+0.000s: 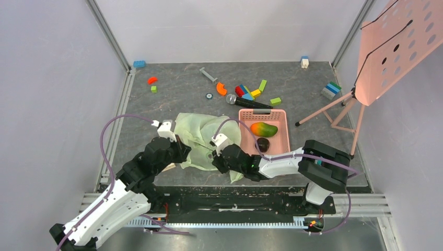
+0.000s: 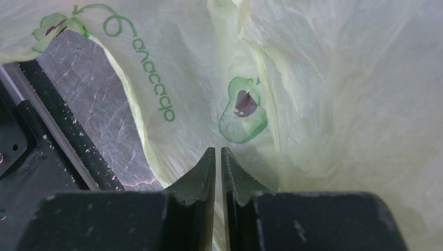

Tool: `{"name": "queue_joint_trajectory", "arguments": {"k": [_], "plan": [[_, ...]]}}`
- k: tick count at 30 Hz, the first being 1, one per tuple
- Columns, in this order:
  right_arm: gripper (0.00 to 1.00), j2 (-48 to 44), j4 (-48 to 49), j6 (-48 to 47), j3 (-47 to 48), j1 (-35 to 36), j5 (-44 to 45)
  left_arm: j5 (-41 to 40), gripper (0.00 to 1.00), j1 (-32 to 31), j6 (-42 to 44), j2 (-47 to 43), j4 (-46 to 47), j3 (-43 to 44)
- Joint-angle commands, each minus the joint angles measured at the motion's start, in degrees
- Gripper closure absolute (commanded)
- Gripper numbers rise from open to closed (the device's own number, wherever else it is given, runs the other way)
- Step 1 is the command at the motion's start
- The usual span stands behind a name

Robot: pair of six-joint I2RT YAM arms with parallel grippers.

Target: Take the fake fruits out of the plastic bag

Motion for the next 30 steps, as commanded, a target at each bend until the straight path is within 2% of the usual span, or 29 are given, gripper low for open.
{"name": "queue_joint_trajectory", "arguments": {"k": [1,8,19,30], "plan": [[0.87,-1.4,-1.8,-2.0,5.5,0.2,4.7,1.4,0.98,0.2,0.1,0.1,3.4,0.2],[0.86,0.8,-9.1,-4.0,15.9,0.1,4.9,3.5,0.98,0.2,0.6,-1.8,6.2,1.1],[0.87,4.4,-8.2,-2.7,18.5,-0.3,5.0,2.7,0.98,0.2,-0.7,-2.3,7.7,0.6],[0.91,9.2,-7.1,-4.8,21.1,-4.7,6.9,1.3,0.98,0.2,-3.0,-2.9,8.8,-1.2]]}}
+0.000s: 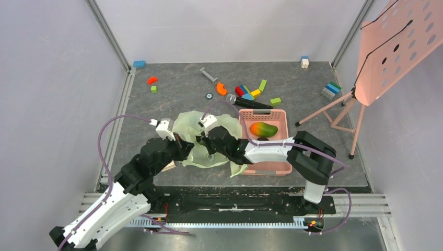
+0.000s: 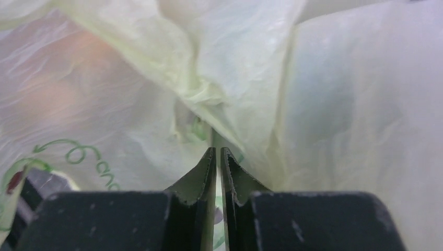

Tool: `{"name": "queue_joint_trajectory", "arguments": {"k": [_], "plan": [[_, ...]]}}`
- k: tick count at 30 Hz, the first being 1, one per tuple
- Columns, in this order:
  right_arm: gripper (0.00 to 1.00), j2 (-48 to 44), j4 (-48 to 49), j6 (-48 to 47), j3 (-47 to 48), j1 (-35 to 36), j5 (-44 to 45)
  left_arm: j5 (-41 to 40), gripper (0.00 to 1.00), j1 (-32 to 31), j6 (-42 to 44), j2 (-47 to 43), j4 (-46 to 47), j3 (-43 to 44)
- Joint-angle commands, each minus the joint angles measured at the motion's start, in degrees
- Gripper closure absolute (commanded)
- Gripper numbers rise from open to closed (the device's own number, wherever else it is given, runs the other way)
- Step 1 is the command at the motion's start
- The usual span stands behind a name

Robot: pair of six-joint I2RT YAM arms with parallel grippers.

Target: Take the fake fruits out of the plastic bag

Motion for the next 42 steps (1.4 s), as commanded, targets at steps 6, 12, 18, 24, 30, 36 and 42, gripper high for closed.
{"name": "queue_joint_trajectory", "arguments": {"k": [6,12,18,24,30,36,42], "plan": [[0.92,5.3,3.2,-2.1,3.7,-1.4,-0.5,-2.3,0.98,0.2,-3.2,0.2,1.9,-0.9],[0.92,6.6,6.5,-1.5,1.6,-1.4,-6.0,-3.1,0.98,0.2,-3.4,0.0,1.5,-1.2],[0.92,8.1,6.8,-1.7,-0.1,-1.1,-9.8,-3.2,0.98,0.2,-3.5,0.4,1.1,-1.7],[0.91,5.9,4.4,-2.9,-1.2,-1.2,-5.0,-3.5,0.98,0.1,-3.6,0.6,0.8,-2.1],[0.90,0.0,3.0,-5.2,-1.1,-1.3,0.2,-3.6,0.98,0.2,-3.5,0.6,0.4,-2.1],[0.89,-5.3,4.9,-5.1,-3.8,-1.2,0.6,-3.7,0.98,0.2,-3.5,0.5,0.2,-2.2],[0.89,-4.8,7.3,-5.5,-4.8,-1.2,-7.1,-3.7,0.98,0.2,-3.4,0.7,0.3,-2.3]]}}
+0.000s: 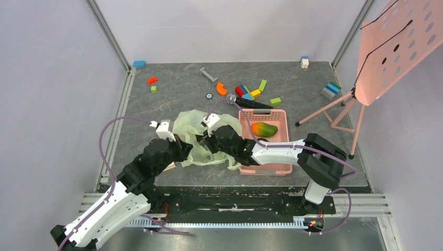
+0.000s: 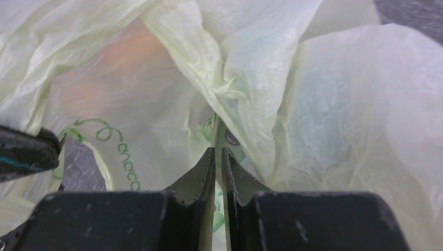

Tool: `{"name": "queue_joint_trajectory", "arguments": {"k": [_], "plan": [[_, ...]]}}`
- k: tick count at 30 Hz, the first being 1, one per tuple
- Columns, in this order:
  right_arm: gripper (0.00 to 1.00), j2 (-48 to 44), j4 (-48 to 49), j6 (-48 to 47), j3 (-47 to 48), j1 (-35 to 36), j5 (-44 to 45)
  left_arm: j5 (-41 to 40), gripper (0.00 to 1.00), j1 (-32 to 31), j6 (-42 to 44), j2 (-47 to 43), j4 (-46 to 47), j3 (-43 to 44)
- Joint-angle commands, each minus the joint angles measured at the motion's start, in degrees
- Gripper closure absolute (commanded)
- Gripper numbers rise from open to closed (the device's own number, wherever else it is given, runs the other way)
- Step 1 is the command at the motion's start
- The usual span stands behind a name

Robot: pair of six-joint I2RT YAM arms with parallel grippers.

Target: Take the fake fruits out of the plastic bag

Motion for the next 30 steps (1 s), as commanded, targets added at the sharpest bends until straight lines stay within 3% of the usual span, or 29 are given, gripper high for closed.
{"name": "queue_joint_trajectory", "arguments": {"k": [1,14,20,23,26,30], "plan": [[0.89,0.8,3.2,-0.8,-0.9,0.2,-6.1,-0.8,0.98,0.2,-1.4,0.2,1.0,-0.4],[0.90,12.8,3.6,0.5,2.9,0.2,-8.2,-1.0,0.98,0.2,-1.3,0.1,0.7,-0.3],[0.89,8.9,3.7,-1.3,1.3,0.3,-5.3,-1.1,0.98,0.2,-1.0,0.1,0.5,-0.3],[0.81,5.6,3.7,-4.6,0.9,0.3,-4.6,-1.2,0.98,0.2,-0.9,0.2,0.7,-0.3],[0.64,3.8,3.6,-9.7,1.4,0.3,-4.7,-1.3,0.98,0.1,-1.1,0.4,0.7,-0.3],[0.56,3.1,4.6,-19.1,0.8,0.2,-5.9,-1.2,0.98,0.1,-1.4,0.2,0.8,-0.4]]}}
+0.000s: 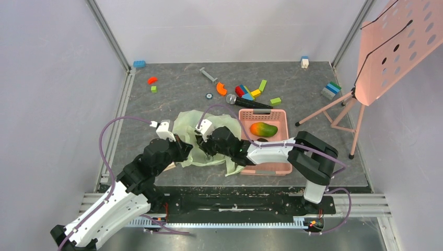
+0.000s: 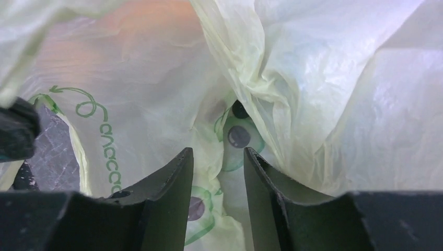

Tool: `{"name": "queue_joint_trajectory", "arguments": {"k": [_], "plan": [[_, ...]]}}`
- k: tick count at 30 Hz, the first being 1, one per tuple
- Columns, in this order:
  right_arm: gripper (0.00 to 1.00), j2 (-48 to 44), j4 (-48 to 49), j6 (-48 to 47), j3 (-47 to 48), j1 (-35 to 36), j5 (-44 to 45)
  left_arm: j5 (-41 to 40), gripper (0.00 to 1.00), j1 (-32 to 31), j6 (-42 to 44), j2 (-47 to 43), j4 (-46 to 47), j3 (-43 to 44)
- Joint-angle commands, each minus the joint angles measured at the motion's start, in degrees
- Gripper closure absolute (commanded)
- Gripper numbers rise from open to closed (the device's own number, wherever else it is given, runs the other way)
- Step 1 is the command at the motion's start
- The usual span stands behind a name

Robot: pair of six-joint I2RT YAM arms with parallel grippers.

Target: Take the fake fruits out of the plastic bag

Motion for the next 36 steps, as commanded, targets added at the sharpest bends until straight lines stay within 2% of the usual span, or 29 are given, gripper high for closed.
{"name": "queue_joint_trajectory", "arguments": {"k": [1,6,9,12,20,36], "plan": [[0.55,-2.3,3.3,-13.1,-0.4,0.2,-0.6,-1.0,0.98,0.2,-1.5,0.0,1.1,-0.3],[0.52,-0.5,6.1,-24.6,-1.5,0.1,-2.6,-1.1,0.98,0.2,-1.8,-0.2,1.5,-0.6],[0.51,-1.0,15.5,-32.5,-6.9,0.1,-4.1,-0.8,0.98,0.2,-2.0,0.2,1.8,-0.5],[0.49,-1.3,24.1,-36.5,-11.3,0.1,-1.8,-0.9,0.98,0.2,-2.0,0.1,1.9,-0.6],[0.49,3.9,21.7,-41.2,-6.6,-0.2,0.4,-0.5,0.98,0.2,-2.7,-0.5,3.3,-1.7],[0.57,11.2,19.3,-41.5,0.8,-1.3,1.7,0.4,0.98,0.2,-2.0,0.7,4.8,-1.6]]}}
